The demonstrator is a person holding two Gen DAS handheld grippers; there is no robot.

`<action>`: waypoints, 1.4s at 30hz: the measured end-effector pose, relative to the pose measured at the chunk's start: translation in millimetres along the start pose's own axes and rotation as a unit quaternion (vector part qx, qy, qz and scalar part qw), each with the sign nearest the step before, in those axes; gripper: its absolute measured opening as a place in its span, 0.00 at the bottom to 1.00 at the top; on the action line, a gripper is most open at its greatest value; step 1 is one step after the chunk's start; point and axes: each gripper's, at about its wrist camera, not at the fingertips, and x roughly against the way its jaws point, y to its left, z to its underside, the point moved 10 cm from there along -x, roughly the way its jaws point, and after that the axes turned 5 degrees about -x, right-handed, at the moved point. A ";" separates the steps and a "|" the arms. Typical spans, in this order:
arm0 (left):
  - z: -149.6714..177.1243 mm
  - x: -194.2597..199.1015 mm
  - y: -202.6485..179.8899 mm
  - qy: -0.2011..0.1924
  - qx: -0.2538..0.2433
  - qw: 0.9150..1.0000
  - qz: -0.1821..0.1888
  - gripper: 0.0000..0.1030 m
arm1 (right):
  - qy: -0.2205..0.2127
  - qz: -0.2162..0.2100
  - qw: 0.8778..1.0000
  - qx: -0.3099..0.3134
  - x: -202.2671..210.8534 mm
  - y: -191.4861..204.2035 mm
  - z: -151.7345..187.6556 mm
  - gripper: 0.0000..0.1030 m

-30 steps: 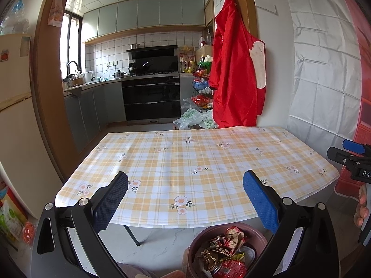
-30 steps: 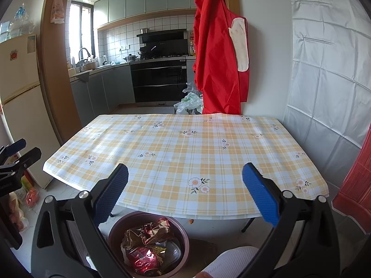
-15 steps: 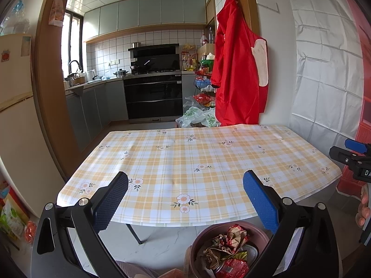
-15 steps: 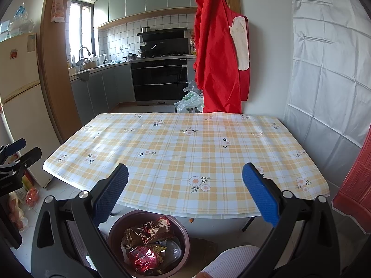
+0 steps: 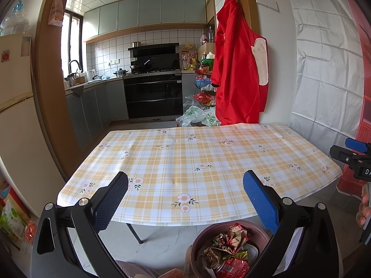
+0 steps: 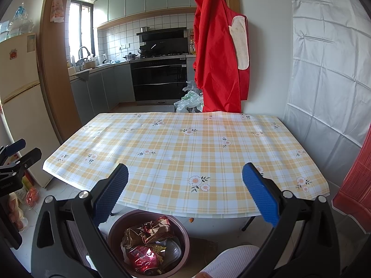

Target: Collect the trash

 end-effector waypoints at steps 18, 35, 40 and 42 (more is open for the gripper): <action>-3.8 5.6 8.2 -0.009 0.007 1.000 -0.009 0.94 | -0.002 0.000 1.000 0.002 0.2 1.3 -0.4 0.94; -5.1 8.0 4.3 -0.007 0.000 1.000 -0.008 0.94 | -0.002 -0.001 1.000 0.003 -0.9 2.8 -1.0 0.94; -4.1 7.7 4.3 -0.004 -0.001 1.000 -0.011 0.94 | -0.001 0.000 1.000 0.002 -1.0 1.7 -0.8 0.94; -3.7 8.0 4.2 -0.003 -0.002 1.000 -0.012 0.94 | -0.001 0.001 1.000 0.003 -0.9 1.4 -0.9 0.94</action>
